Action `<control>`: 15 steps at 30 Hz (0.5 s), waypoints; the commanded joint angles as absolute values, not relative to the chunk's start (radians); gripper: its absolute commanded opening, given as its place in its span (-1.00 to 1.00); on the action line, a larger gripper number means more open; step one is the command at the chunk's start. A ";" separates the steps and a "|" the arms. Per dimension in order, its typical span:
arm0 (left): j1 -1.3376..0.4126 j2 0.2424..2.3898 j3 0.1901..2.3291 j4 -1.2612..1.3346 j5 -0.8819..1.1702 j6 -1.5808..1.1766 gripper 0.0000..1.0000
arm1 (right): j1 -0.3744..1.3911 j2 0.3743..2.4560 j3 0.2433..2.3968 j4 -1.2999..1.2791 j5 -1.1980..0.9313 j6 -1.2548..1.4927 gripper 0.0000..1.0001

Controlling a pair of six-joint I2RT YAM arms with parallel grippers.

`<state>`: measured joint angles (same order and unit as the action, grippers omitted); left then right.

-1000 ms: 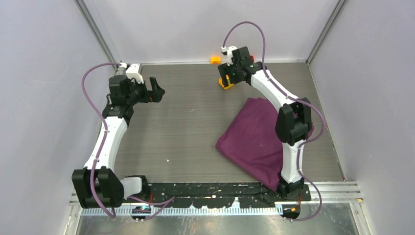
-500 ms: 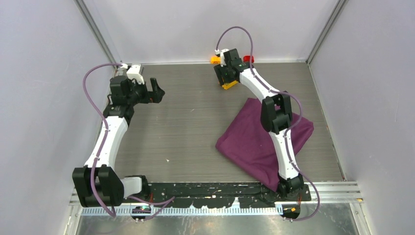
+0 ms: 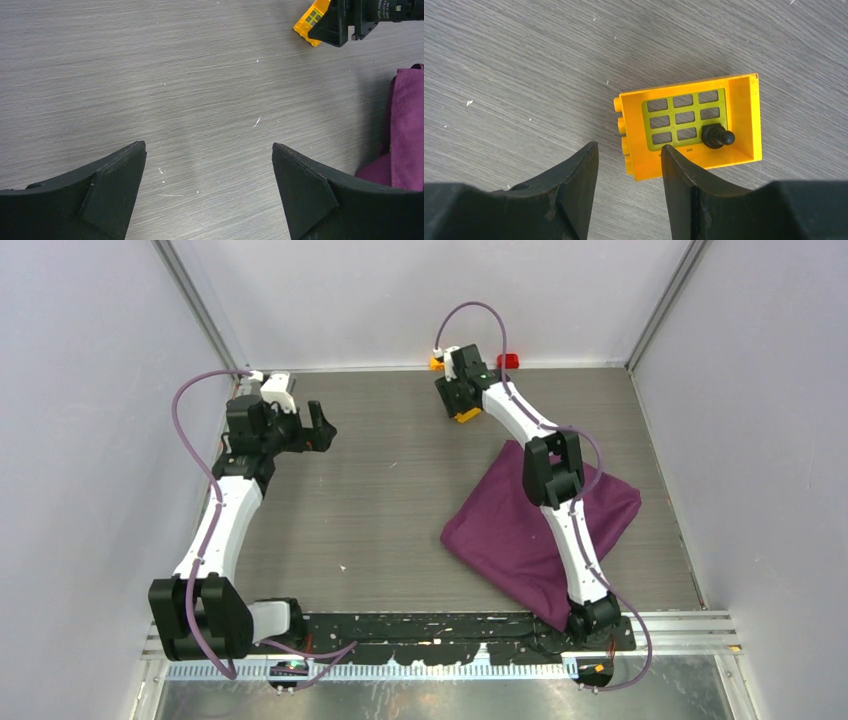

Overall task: Open and lay out the surgical kit
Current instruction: Move the distractor to the center of the board.

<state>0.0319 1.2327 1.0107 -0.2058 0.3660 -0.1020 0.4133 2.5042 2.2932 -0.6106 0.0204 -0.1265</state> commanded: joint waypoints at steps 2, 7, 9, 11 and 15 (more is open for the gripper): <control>0.029 1.232 1.008 -0.150 0.363 -0.082 0.99 | 0.421 2.542 2.375 -0.596 0.014 -0.146 0.02; 0.028 1.229 1.007 -0.150 0.363 -0.081 1.00 | 0.422 2.580 2.420 -0.597 0.015 -0.146 -0.09; 0.029 1.227 1.007 -0.151 0.363 -0.080 0.99 | 0.423 2.598 2.438 -0.595 0.017 -0.143 -0.13; 0.029 1.226 1.008 -0.152 0.362 -0.078 0.99 | 0.423 2.609 2.455 -0.587 0.019 -0.140 -0.16; 0.029 1.224 1.007 -0.155 0.359 -0.074 1.00 | 0.423 2.641 2.493 -0.548 0.052 -0.134 -0.32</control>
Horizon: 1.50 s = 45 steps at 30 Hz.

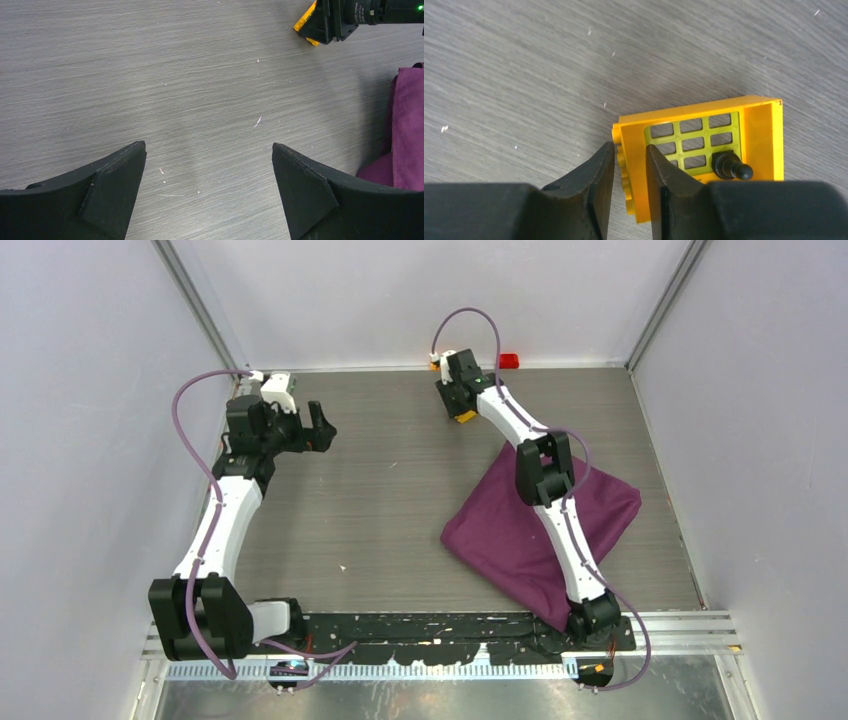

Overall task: Open and lay out the surgical kit
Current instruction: Move the distractor to the center of the board.

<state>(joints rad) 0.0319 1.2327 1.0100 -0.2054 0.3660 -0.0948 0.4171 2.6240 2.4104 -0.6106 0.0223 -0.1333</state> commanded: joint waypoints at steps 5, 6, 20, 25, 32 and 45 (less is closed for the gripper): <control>0.029 1.227 1.009 -0.155 0.354 -0.069 1.00 | 0.422 2.707 2.582 -0.480 0.128 -0.135 -0.57; 0.029 1.227 1.009 -0.155 0.353 -0.069 0.99 | 0.421 2.715 2.591 -0.462 0.133 -0.138 -0.56; 0.029 1.259 1.005 -0.155 0.346 -0.069 0.99 | 0.432 2.826 2.716 -0.217 0.118 -0.158 -0.34; 0.029 1.265 1.005 -0.153 0.345 -0.067 0.99 | 0.437 2.838 2.746 -0.200 0.129 -0.168 0.03; 0.028 1.254 0.998 -0.139 0.349 -0.071 1.00 | 0.438 2.723 2.695 -0.300 0.110 -0.181 0.31; 0.029 1.253 0.983 -0.118 0.366 -0.091 1.00 | 0.448 2.460 2.428 -0.457 0.030 -0.190 0.31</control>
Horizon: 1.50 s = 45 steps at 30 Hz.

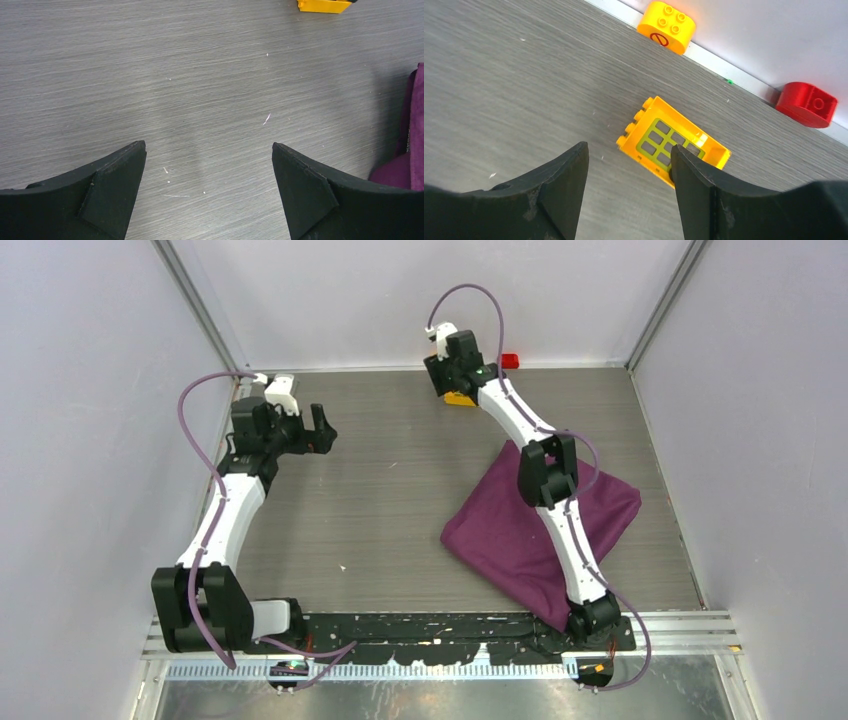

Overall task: Open and lay out the surgical kit
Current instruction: Move the distractor to the center of the board.

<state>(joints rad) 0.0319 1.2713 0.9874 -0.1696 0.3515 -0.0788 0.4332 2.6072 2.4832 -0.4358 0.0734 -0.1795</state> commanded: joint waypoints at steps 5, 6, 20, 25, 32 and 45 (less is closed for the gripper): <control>0.029 1.258 0.980 -0.114 0.376 -0.101 0.99 | 0.451 2.423 2.339 -0.480 0.014 -0.202 0.30; 0.029 1.259 0.980 -0.114 0.376 -0.103 1.00 | 0.451 2.423 2.324 -0.480 0.016 -0.205 0.30; 0.029 1.272 0.975 -0.113 0.358 -0.085 1.00 | 0.447 2.518 2.315 -0.494 0.020 -0.197 0.28; 0.028 1.281 0.979 -0.112 0.353 -0.079 0.99 | 0.430 2.570 2.338 -0.494 0.024 -0.196 0.28; 0.029 1.305 0.991 -0.118 0.344 -0.074 0.99 | 0.408 2.621 2.402 -0.494 0.023 -0.209 0.28; 0.029 1.319 0.995 -0.124 0.320 -0.048 1.00 | 0.382 2.767 2.601 -0.474 0.080 -0.290 0.29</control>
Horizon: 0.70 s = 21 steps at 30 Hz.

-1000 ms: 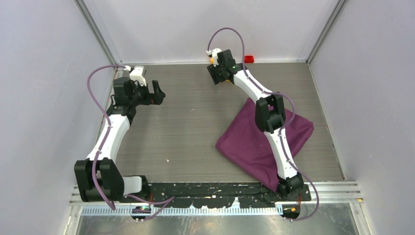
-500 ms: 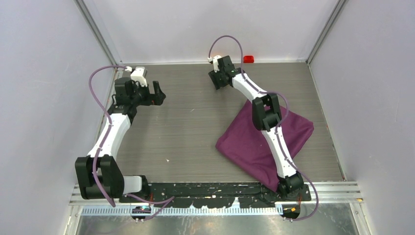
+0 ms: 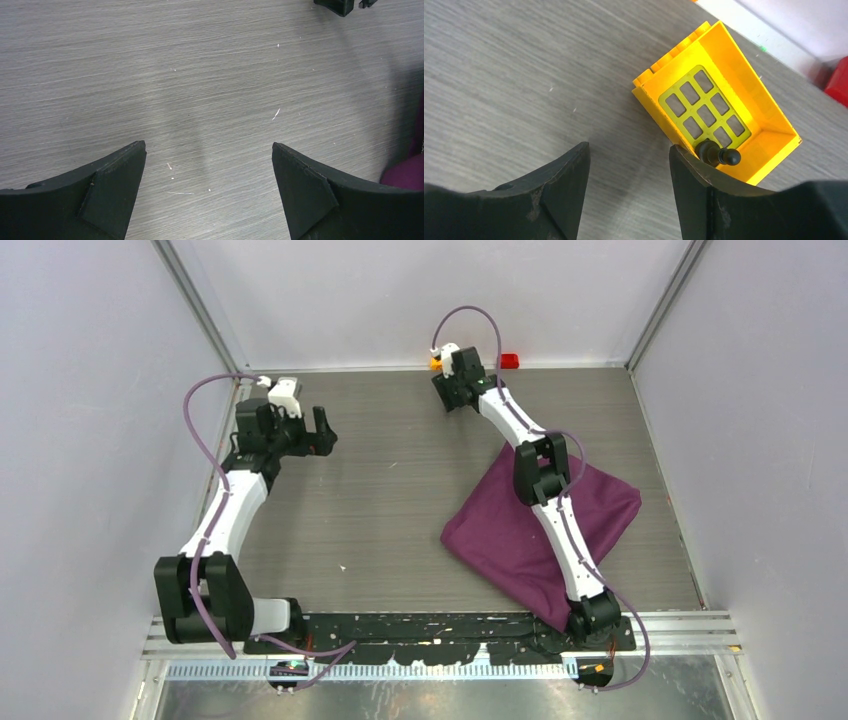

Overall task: Open and lay out the surgical kit
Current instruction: Move the distractor to the center of the board.

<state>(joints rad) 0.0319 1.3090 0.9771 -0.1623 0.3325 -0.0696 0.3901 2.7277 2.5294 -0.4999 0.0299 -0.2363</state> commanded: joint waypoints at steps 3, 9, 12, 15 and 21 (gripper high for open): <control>0.029 1.326 0.997 -0.127 0.318 -0.044 0.99 | 0.372 2.779 2.603 -0.447 0.101 -0.312 0.29; 0.029 1.345 1.007 -0.126 0.314 -0.042 0.99 | 0.349 2.778 2.606 -0.444 0.121 -0.334 0.29; 0.029 1.347 1.009 -0.126 0.313 -0.041 1.00 | 0.337 2.746 2.562 -0.449 0.119 -0.322 0.29; 0.028 1.346 1.009 -0.126 0.313 -0.041 0.99 | 0.327 2.714 2.495 -0.435 0.114 -0.313 0.29; 0.029 1.345 1.007 -0.127 0.313 -0.043 1.00 | 0.322 2.706 2.470 -0.435 0.115 -0.307 0.29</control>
